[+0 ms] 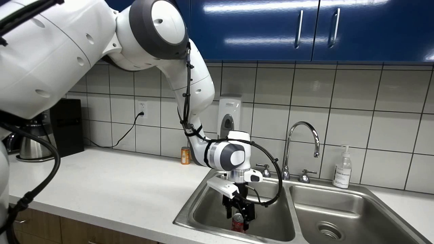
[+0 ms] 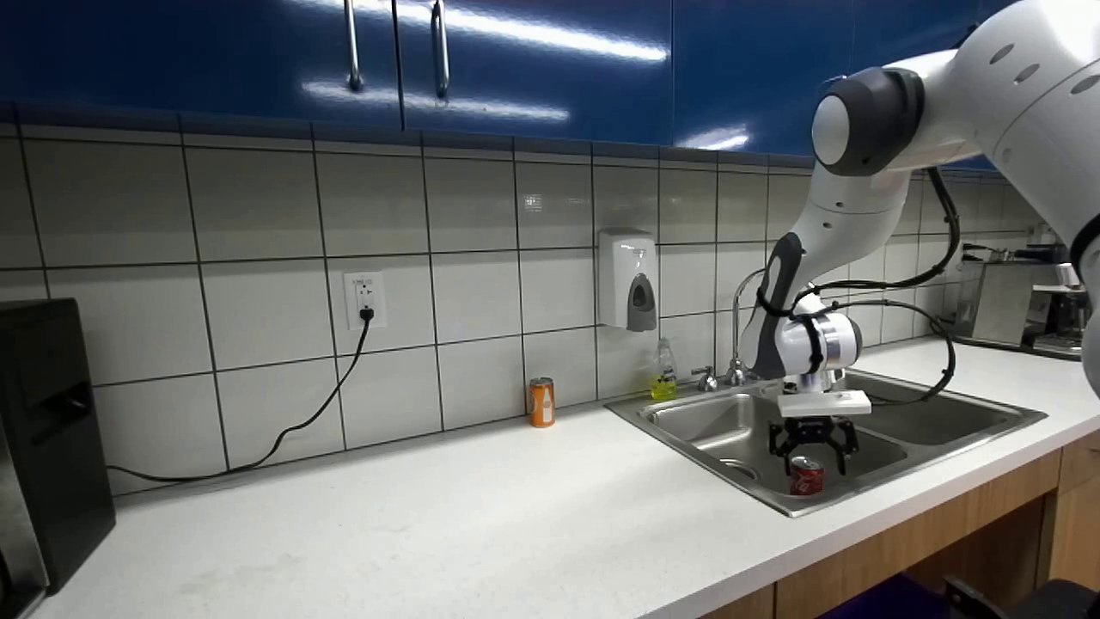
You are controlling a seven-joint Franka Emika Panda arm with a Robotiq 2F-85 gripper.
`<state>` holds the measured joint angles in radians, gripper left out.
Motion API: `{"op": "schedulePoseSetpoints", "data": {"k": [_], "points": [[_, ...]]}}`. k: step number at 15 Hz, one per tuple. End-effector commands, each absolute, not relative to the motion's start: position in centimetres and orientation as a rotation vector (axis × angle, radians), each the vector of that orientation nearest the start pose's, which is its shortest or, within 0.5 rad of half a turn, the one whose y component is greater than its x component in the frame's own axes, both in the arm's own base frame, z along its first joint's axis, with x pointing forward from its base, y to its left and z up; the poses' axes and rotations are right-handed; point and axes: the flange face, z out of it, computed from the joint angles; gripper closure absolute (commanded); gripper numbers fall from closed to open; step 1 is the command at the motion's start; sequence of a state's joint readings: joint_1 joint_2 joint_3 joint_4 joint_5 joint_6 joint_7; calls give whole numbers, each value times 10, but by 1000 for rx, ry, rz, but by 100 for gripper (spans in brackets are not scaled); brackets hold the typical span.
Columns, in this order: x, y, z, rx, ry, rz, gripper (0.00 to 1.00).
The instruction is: Take the coca-cola can out of the kitchen sink and place it on the kitchen counter
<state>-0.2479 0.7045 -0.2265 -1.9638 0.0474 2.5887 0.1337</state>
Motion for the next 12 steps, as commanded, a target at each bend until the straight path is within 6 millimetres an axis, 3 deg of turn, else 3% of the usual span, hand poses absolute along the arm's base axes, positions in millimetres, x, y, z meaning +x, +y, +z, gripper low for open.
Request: {"op": "schedulePoseSetpoints", "data": {"k": [1,12], "points": [[541,-284,107,-3067,958,96,0],[552,-289,99,-3020,990,32,0]]}}
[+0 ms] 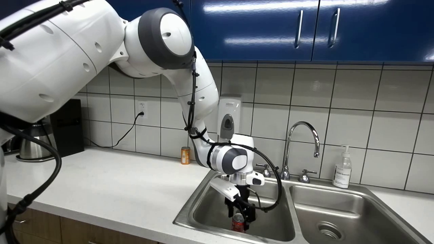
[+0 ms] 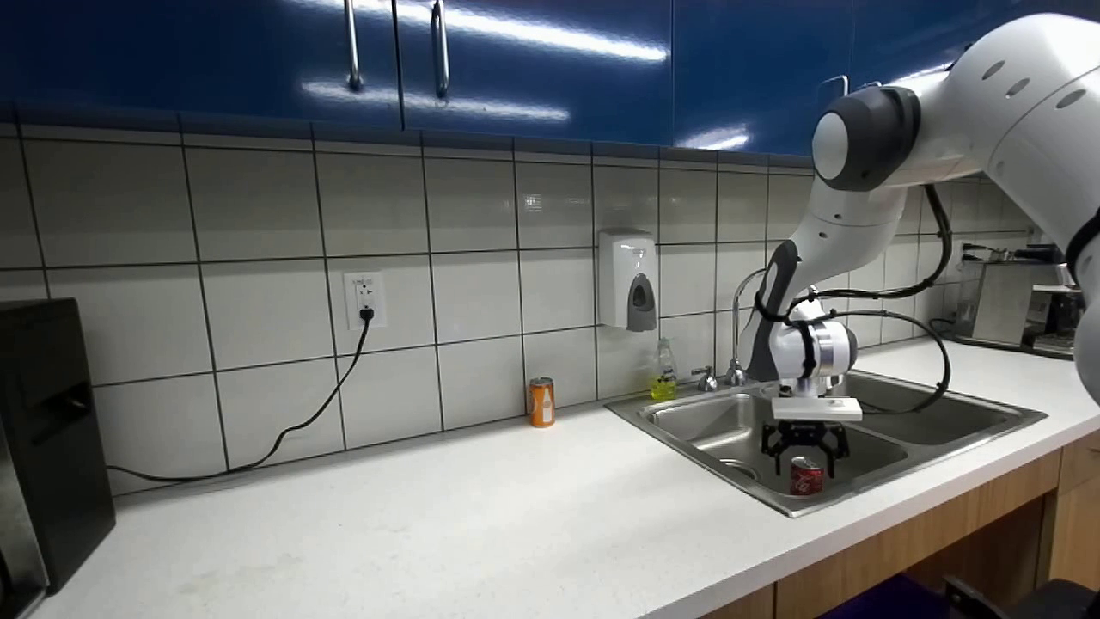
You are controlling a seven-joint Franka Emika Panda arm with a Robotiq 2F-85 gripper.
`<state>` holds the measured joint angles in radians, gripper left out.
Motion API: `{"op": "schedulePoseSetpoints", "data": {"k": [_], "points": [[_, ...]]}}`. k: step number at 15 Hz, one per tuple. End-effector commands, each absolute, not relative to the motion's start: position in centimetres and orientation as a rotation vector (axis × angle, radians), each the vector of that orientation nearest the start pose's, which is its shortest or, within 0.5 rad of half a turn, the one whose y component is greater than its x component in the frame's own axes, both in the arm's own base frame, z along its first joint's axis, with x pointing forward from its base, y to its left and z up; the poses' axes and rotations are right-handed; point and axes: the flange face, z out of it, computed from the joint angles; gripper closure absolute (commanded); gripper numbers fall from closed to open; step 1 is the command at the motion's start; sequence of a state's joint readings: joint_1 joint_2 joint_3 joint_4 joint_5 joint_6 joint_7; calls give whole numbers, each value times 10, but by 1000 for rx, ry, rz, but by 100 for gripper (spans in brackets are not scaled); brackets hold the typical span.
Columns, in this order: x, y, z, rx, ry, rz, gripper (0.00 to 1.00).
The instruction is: Take the coca-cola can out of the kitchen sink and place it on the kitchen counter
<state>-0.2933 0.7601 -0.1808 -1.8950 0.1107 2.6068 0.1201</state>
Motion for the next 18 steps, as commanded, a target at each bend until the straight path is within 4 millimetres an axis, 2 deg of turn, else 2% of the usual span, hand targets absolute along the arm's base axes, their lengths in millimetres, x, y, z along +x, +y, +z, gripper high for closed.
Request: {"op": "schedulePoseSetpoints", "data": {"k": [1,7,8,9,11,15,18], "points": [[552,-290,98,-3020,989,31,0],[555,-291,96,-3019,974,35,0],[555,-290,95,-3019,972,36,5],[556,-290,95,-3018,966,35,26],[557,-289,93,-3018,960,34,31],[558,-290,92,-3014,960,33,62],[557,-290,91,-3009,963,40,62]]}}
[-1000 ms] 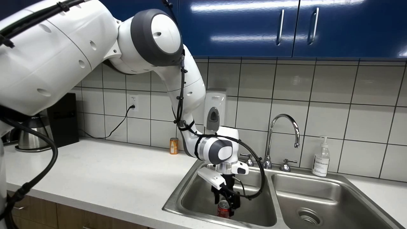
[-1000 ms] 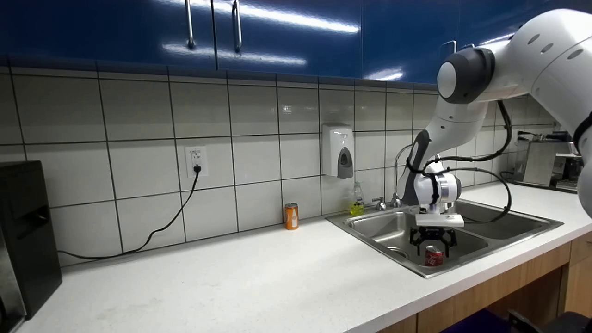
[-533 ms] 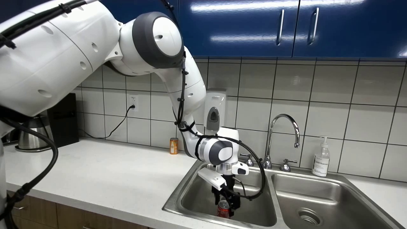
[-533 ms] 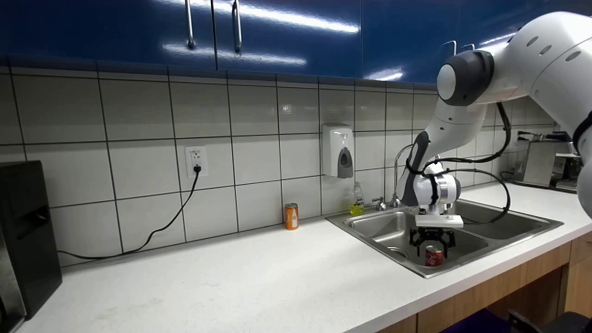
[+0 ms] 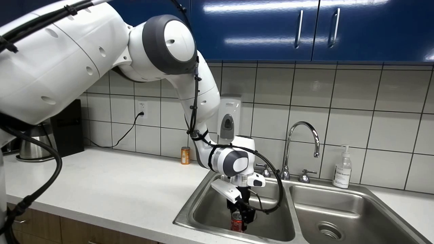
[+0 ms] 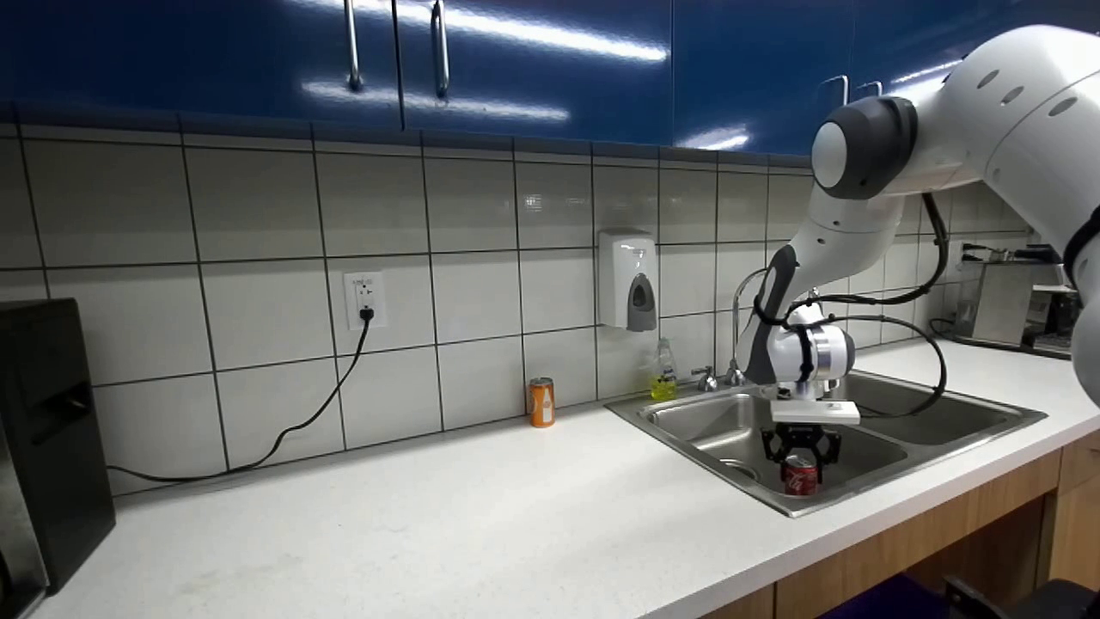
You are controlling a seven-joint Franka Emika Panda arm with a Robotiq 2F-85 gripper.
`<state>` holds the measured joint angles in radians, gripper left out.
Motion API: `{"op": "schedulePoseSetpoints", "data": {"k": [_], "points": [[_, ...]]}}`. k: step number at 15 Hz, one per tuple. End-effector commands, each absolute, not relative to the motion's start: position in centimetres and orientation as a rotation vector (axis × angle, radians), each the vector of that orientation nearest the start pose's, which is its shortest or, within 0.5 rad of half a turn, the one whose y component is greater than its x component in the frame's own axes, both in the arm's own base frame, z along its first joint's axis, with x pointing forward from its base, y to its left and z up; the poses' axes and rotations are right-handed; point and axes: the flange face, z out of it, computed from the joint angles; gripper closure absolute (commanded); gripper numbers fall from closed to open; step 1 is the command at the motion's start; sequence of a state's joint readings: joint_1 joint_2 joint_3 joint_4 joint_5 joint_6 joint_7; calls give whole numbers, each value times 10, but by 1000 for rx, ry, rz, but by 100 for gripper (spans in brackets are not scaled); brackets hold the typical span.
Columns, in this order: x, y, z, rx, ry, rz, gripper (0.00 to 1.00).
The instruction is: Take the coca-cola can out of the kitchen sink and place it on the kitchen counter
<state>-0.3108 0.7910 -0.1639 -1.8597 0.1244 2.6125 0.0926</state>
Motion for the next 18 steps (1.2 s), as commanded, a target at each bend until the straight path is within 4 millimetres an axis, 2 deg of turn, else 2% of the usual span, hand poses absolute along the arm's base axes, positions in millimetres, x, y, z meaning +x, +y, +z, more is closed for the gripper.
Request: {"op": "schedulePoseSetpoints", "data": {"k": [1,10,18], "points": [[556,-288,92,-3011,972,50,62],[540,-274,135,-3010,1003,23,62],[519,-246,205,-3040,999,-62,62]]}}
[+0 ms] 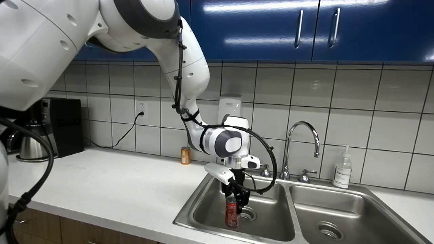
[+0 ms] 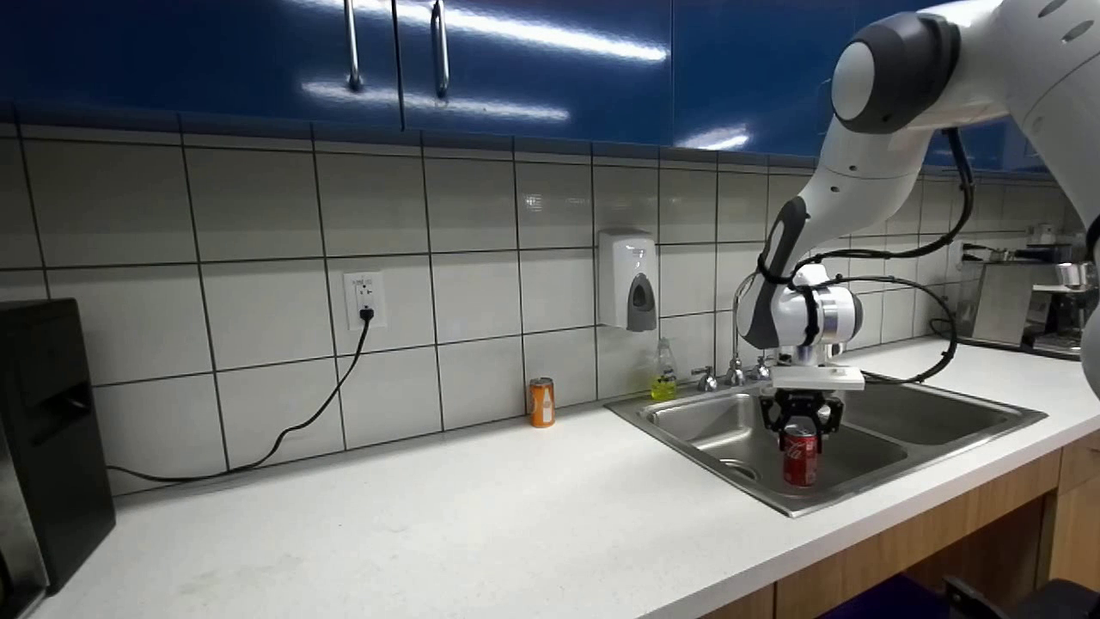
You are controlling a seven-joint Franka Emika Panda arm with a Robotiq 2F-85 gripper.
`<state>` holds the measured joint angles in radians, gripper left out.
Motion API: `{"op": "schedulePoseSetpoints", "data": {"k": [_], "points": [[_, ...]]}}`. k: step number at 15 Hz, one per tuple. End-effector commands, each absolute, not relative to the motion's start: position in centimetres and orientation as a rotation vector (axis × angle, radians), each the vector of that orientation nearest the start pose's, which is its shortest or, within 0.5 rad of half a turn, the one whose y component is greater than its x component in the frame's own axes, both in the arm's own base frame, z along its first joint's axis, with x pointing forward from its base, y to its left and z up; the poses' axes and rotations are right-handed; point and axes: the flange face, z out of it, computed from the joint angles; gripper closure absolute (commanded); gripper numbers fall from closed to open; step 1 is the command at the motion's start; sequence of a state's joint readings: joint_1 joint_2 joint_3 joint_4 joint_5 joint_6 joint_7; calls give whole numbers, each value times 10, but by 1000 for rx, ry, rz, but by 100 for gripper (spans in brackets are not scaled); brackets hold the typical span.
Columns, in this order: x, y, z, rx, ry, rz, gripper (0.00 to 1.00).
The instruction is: Take the coca-cola can out of the kitchen sink and place it on the kitchen counter
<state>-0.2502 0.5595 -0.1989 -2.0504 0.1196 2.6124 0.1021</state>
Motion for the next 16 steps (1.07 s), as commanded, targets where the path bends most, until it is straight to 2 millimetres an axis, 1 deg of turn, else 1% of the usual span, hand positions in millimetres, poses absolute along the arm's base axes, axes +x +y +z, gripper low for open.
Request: {"op": "schedulePoseSetpoints", "data": {"k": [1,5,8,9,12,16], "points": [[518,-243,214,-3044,996,-80,62],[512,-230,250,-3070,978,-146,62],[510,-217,270,-3102,944,-182,62],[510,-210,276,-3119,914,-190,62],[510,-177,291,-3171,783,-213,62],[511,-123,301,-3232,558,-227,62]]}}
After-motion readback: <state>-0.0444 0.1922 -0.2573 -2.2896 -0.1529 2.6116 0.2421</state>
